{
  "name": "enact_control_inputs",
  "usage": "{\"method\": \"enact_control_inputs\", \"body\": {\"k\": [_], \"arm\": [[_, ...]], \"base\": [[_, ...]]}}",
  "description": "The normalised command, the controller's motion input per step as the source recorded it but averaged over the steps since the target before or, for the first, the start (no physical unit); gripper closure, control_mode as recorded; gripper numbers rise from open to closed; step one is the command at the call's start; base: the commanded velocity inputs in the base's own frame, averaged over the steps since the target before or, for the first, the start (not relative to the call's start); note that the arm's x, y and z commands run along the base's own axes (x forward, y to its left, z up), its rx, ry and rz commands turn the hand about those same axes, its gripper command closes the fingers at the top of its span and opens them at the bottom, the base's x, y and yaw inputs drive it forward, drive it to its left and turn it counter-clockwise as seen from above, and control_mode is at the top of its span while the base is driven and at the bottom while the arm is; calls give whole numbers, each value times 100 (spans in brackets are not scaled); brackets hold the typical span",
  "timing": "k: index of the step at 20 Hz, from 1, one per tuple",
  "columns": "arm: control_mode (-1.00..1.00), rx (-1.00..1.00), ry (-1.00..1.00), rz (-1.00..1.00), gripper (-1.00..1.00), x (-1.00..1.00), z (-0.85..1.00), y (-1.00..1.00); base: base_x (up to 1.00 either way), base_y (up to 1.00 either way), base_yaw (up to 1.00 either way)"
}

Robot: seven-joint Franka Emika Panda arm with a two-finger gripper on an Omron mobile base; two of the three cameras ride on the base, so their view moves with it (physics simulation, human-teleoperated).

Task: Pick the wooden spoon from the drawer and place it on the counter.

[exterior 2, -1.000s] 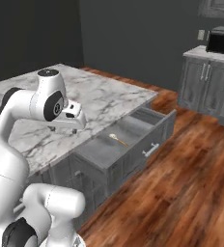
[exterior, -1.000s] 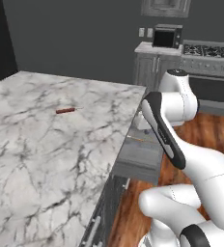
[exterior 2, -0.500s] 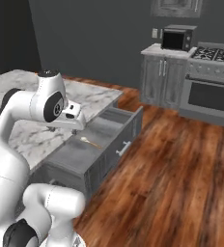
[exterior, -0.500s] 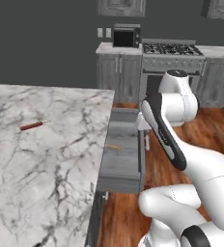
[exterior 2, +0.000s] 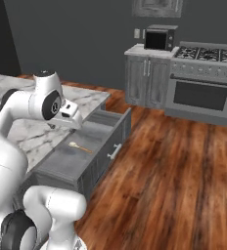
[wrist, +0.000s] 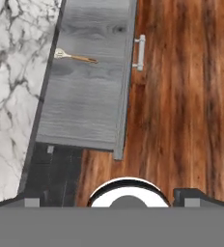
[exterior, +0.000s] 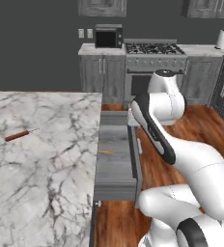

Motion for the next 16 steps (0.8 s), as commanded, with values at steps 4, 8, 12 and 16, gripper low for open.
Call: {"method": "enact_control_inputs", "body": {"k": [4, 8, 12, 16], "arm": [[-100, 0, 7, -20, -100, 82, -5, 47], [-100, 0, 15, -14, -100, 100, -23, 11], [-100, -3, 20, -12, -100, 96, -51, 0], [-100, -7, 19, -13, -100, 76, -88, 0]], "base": [[0, 0, 0], [0, 0, 0], [0, 0, 0], [0, 0, 0]]}}
